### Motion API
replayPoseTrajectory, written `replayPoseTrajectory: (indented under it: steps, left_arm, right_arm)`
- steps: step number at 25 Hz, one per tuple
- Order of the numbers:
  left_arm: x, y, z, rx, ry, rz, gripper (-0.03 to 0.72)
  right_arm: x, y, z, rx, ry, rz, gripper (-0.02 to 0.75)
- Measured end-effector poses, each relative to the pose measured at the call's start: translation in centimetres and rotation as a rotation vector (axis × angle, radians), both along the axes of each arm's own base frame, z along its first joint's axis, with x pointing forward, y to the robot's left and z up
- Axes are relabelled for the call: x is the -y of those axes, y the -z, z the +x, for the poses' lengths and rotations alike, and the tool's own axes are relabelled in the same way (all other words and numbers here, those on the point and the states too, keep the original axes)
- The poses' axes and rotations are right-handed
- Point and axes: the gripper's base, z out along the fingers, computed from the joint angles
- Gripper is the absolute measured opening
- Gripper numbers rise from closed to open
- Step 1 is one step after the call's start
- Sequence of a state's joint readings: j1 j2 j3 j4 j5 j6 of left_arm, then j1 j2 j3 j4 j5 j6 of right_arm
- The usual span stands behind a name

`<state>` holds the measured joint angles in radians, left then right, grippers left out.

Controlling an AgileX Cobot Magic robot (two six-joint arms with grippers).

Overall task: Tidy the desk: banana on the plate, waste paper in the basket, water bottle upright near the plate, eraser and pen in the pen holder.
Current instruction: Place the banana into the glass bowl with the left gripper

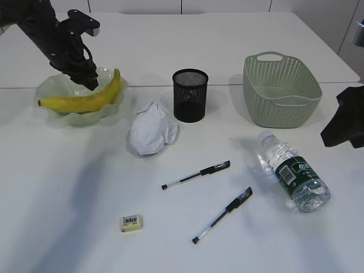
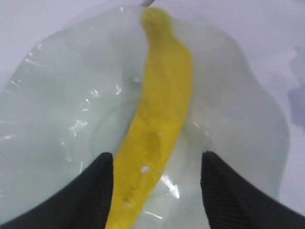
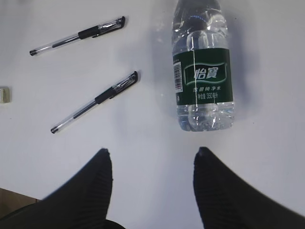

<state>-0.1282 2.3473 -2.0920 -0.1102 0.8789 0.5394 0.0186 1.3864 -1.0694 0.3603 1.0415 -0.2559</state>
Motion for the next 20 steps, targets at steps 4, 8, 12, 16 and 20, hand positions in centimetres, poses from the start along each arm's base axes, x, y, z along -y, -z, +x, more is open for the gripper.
replayPoseTrajectory:
  steps: [4,8,12,16,20]
  left_arm:
    - [0.0,-0.2,-0.3,-0.029,0.004,0.003,0.421]
    - [-0.1,-1.7,-1.1,-0.053,0.01,0.007,0.422]
    - [-0.2,-2.9,-2.0,-0.097,0.017,0.011,0.423]
    - [-0.2,-3.4,-2.9,-0.175,-0.038,-0.011,0.423]
    - [-0.3,-4.1,-3.7,-0.242,-0.136,-0.048,0.423]
  right_arm:
    - [0.0,0.0,0.0,0.0,0.0,0.0,0.408]
    - [0.0,0.0,0.0,0.0,0.0,0.0,0.408]
    - [0.0,0.0,0.0,0.002,0.001,0.0,0.408]
    - [0.0,0.0,0.0,0.002,0.001,0.0,0.408]
    - [0.0,0.0,-0.1,-0.006,-0.002,0.0,0.408]
